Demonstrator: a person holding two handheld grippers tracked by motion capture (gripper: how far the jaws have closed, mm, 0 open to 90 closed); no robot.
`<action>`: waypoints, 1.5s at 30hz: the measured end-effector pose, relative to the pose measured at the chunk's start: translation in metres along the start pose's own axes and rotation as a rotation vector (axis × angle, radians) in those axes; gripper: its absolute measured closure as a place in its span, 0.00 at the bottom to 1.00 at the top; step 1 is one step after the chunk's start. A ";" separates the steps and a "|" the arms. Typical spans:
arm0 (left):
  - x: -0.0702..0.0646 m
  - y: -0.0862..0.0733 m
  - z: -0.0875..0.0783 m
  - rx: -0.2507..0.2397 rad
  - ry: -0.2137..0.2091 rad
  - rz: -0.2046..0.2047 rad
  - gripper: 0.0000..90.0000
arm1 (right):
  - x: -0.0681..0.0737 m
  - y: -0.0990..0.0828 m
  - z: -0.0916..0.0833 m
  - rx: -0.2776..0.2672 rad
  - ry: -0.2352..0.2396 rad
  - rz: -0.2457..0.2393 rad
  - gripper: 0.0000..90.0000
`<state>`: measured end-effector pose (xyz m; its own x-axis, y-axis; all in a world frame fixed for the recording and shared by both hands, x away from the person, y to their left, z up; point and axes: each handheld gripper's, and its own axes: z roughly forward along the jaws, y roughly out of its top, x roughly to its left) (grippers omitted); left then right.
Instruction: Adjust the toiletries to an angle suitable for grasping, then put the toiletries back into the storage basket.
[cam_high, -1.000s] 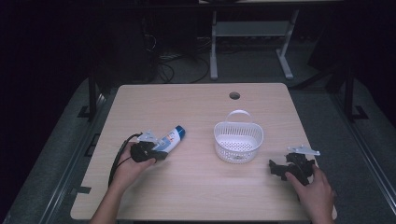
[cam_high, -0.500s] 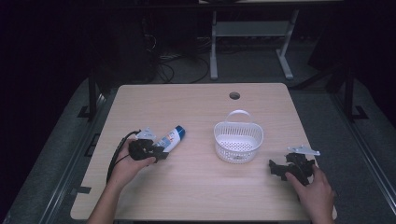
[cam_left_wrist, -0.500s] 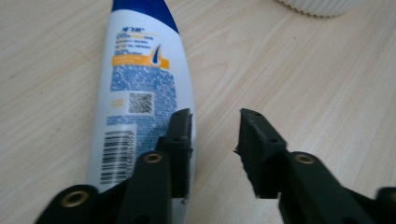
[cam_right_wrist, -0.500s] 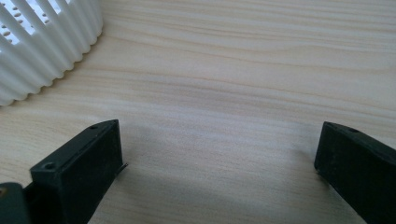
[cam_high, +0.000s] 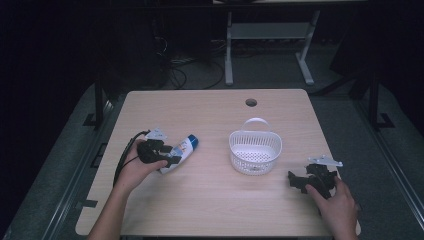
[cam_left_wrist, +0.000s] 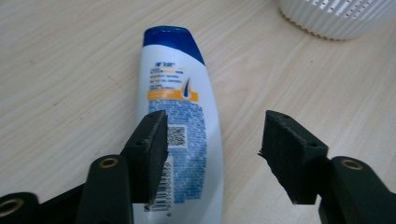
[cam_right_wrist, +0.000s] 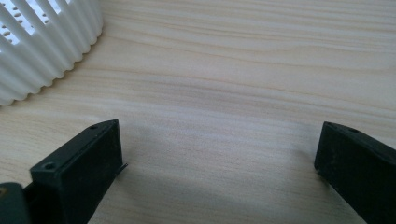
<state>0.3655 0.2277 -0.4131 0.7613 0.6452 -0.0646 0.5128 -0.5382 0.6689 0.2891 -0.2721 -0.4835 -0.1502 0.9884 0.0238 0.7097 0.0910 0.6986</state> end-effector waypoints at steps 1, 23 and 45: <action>0.002 0.001 0.000 0.002 0.003 0.002 0.43 | 0.000 0.000 0.000 0.000 0.000 0.000 0.00; 0.027 0.032 0.018 0.028 0.021 -0.002 0.33 | 0.000 0.000 0.000 0.000 0.000 0.000 0.00; 0.028 0.056 0.052 0.144 0.054 0.003 0.29 | 0.000 0.000 0.000 0.001 0.003 -0.002 0.00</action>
<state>0.4359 0.1875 -0.4159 0.7422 0.6699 -0.0202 0.5654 -0.6096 0.5556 0.2894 -0.2723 -0.4835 -0.1532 0.9879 0.0245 0.7099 0.0928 0.6982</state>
